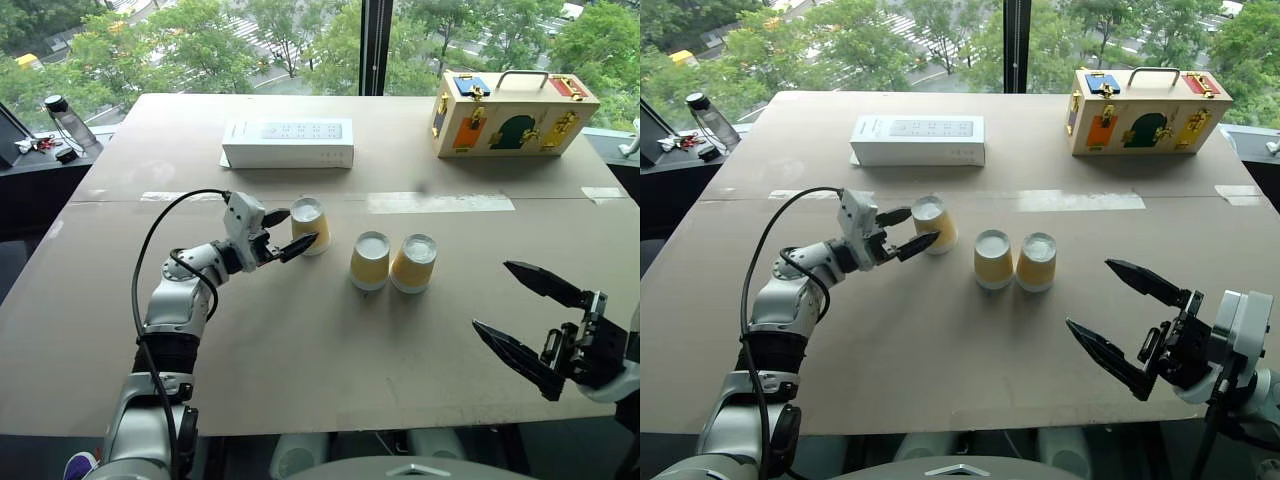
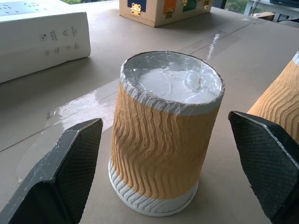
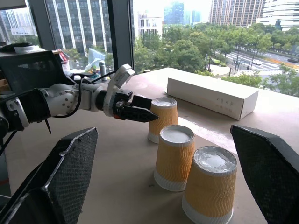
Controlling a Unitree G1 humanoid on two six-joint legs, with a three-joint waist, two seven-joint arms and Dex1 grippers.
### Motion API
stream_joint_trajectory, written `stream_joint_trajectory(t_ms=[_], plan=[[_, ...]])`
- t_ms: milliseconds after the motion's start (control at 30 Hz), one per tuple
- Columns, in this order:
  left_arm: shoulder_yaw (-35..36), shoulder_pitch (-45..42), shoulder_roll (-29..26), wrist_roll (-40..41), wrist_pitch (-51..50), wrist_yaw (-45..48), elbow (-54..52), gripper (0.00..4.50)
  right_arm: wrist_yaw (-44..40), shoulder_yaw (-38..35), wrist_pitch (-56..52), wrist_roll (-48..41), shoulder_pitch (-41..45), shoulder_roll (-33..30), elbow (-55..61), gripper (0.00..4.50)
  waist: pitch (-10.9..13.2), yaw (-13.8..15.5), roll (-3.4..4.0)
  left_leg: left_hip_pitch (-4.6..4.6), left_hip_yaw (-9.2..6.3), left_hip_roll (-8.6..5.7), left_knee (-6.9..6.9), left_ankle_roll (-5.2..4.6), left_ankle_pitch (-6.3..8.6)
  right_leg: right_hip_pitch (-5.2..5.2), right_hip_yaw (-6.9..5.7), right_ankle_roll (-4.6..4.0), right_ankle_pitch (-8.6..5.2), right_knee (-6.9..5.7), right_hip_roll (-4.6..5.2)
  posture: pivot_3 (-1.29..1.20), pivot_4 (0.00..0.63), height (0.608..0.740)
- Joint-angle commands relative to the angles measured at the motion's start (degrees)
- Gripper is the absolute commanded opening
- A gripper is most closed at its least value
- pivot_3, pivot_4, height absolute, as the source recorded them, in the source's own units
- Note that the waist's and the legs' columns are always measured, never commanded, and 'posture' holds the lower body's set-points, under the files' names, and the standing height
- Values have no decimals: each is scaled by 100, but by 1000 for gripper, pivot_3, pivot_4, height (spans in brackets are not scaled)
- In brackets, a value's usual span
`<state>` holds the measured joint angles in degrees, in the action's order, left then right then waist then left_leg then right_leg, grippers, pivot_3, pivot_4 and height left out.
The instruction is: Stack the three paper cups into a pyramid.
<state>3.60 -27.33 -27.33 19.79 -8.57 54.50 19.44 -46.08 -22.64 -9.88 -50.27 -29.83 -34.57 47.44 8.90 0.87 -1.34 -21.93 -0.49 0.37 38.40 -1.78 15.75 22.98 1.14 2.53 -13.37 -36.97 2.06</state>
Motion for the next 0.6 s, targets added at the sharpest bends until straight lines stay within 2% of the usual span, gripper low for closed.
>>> stream_joint_trajectory(t_ms=[33, 67, 100, 167, 267, 333, 433, 600], plan=[[-28, -295, 66, -140, 550, 194, 547, 4428, 30, -199, 111, 48, -134, 50, 223, 4500, 0, -6, 0, 1, 1, 0, 0, 0, 0, 0, 2, 0, 0, 0, 0, 0, 150, 740], [-10, -364, 97, -147, 676, 236, 727, 4428, 26, -211, 119, 65, -168, 57, 224, 4500, 0, -13, 0, 1, 3, 0, 0, 0, 0, 0, 3, 0, 0, 0, 0, 0, 150, 740], [0, -441, 124, -150, 771, 279, 903, 4052, 30, -235, 145, 116, -200, 75, 211, 4500, 0, -19, 0, 2, 3, 0, 0, 0, 0, 0, 3, 0, 0, 0, -1, 0, 150, 740], [12, -539, 156, -158, 908, 348, 1130, 3648, 26, -261, 178, 176, -237, 101, 194, 4500, 0, -17, 0, 1, 3, 0, 0, 0, 0, 0, 2, 0, 0, 0, -1, 0, 150, 740], [50, -607, 171, -120, 1071, 478, 1271, 2467, -31, -256, 217, 280, -338, 141, 174, 4500, 0, -11, 0, 1, 1, 0, 0, 0, 0, 0, 1, 0, 0, 0, -1, 0, 150, 740], [76, -633, 170, -73, 1116, 555, 1293, 2467, -50, -247, 241, 322, -377, 161, 167, 4500, 0, -12, 0, 0, 1, 0, 0, 0, 0, 0, 1, 0, 0, 0, -1, 0, 150, 740], [146, -817, 105, 261, 707, 820, 784, 2467, -46, -283, 306, 338, -525, 261, 152, 4500, 1, -11, -2, -1, 1, 0, 0, 0, 0, 0, 1, 1, 0, 0, -1, 0, 150, 740], [-279, -1519, 310, 843, -997, 723, -801, 2467, -341, -626, 595, 711, -949, 405, -260, 4500, 5, 29, -7, -12, -13, -2, 6, 0, 0, 1, -10, 0, 0, 2, 0, 0, 150, 740]])
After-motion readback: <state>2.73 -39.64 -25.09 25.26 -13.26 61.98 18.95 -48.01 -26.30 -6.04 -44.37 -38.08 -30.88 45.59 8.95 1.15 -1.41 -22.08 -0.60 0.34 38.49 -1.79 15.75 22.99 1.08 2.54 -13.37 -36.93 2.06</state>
